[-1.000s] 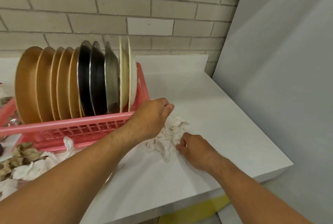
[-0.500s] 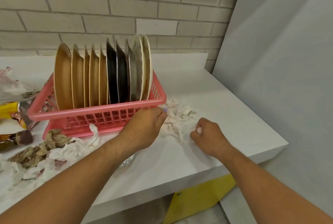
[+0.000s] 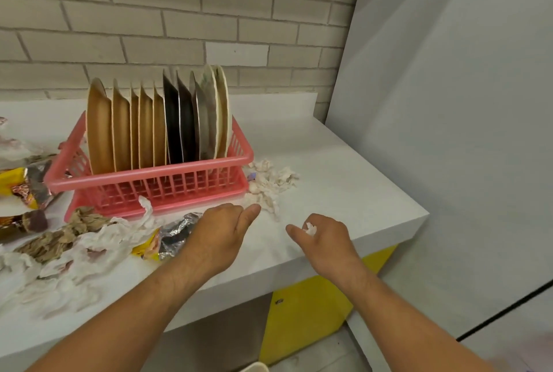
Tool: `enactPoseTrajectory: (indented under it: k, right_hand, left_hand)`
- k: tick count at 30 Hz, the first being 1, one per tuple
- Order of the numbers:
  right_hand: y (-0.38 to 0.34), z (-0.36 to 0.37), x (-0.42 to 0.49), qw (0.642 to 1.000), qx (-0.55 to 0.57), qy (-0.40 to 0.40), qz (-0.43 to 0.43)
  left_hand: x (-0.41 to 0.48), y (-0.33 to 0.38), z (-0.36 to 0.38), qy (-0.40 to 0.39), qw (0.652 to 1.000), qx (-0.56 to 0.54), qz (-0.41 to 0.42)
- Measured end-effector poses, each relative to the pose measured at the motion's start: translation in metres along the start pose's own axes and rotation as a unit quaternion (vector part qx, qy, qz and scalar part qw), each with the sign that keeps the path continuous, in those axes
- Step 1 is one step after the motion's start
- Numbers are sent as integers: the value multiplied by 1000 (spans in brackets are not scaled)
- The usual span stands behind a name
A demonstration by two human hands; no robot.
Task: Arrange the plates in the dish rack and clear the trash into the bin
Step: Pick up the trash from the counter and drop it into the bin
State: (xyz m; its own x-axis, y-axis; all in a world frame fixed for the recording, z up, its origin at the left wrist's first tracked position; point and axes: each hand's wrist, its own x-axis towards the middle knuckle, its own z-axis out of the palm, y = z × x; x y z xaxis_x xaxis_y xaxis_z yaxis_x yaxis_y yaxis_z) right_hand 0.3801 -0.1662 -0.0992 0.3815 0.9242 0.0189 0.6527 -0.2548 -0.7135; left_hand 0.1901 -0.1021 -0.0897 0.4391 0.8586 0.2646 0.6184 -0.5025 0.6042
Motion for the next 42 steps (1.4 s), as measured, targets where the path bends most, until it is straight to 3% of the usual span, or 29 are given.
enactPoseTrajectory:
  k: [4, 10, 13, 16, 21, 24, 29, 31, 39, 42]
  right_hand:
    - [26, 14, -25, 996, 67, -56, 28]
    - [77, 48, -70, 995, -9, -91, -29]
    - [104, 69, -95, 991, -47, -121, 22]
    - [136, 96, -107, 990, -69, -100, 65]
    - [203, 169, -124, 982, -105, -119, 107]
    - [255, 230, -136, 971, -127, -152, 133]
    - [343, 334, -142, 948, -170, -227, 144]
    - [374, 372, -130, 941, -177, -245, 153]
    - [443, 467, -80, 936, -128, -305, 123]
    - [454, 473, -71, 935, -87, -329, 102]
  left_hand:
    - [-32, 0, 15, -2, 1000, -9, 2]
    - [-89, -25, 68, -81, 996, 1, -38]
    - [-113, -44, 95, -132, 988, 64, -45]
    - [-133, -72, 123, -173, 977, 100, -81]
    - [-175, -137, 184, -232, 961, 90, -125]
    - [-204, -183, 228, -232, 959, 109, -122]
    - [-262, -264, 303, -300, 936, 138, -120]
    - [-281, -290, 330, -295, 934, 128, -155]
    - [-279, -351, 448, -314, 932, 106, -143]
    - [-264, -372, 495, -360, 912, 138, -142]
